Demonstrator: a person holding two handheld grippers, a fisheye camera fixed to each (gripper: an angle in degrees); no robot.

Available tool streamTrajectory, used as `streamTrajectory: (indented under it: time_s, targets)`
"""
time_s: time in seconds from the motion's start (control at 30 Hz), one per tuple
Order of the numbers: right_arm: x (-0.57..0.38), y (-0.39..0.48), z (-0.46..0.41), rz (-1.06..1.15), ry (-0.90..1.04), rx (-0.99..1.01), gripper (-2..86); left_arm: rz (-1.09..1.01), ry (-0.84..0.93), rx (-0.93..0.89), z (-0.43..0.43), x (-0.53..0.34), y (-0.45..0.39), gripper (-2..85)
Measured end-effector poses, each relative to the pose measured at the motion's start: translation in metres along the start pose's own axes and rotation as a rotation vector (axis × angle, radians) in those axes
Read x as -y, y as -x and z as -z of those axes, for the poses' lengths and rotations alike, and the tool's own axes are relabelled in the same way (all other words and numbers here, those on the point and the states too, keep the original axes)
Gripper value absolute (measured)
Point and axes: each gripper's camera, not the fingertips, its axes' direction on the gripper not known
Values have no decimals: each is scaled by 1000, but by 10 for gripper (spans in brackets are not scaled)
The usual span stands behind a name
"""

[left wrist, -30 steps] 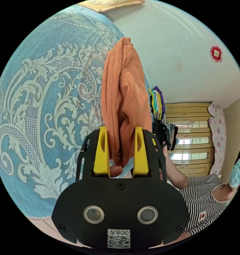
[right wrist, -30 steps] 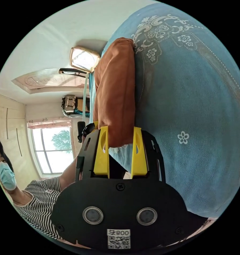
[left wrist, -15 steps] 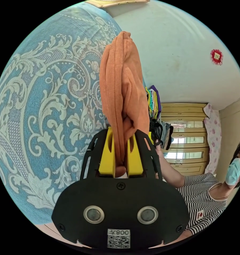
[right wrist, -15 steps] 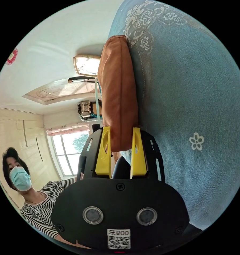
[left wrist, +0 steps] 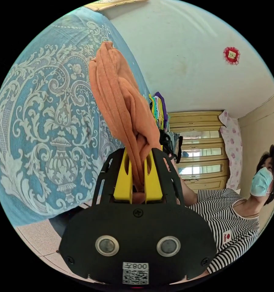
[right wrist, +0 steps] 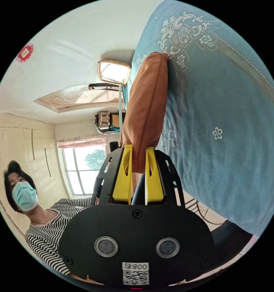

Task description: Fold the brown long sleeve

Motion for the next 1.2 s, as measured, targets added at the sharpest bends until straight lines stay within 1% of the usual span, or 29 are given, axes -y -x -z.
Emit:
streamTrajectory:
  time_s: [0.23,0.4,0.53,0.67,0.83,1.0,1.03,1.2]
  targets:
    - [-24,-3,52,9,-7,48,68,-24,4,14,-43,13,-53,69]
    - [-9,9,95,55,-36,89,64,-109,-3,21,-82,62,-112,72]
    - [22,28,138,118,-58,111,59,-194,-2,26,-114,110,-157,73]
    - [65,50,192,178,-87,117,55,-287,21,41,-161,182,-211,75]
    - [125,74,268,217,-162,126,48,-341,55,22,-234,282,-267,76]
    - [194,114,363,283,-253,48,45,-439,81,-14,-336,406,-340,75]
    - [212,124,388,302,-276,29,45,-456,82,-18,-348,420,-349,75]
    - [289,153,488,348,-363,-38,46,-591,42,-43,-464,538,-410,75]
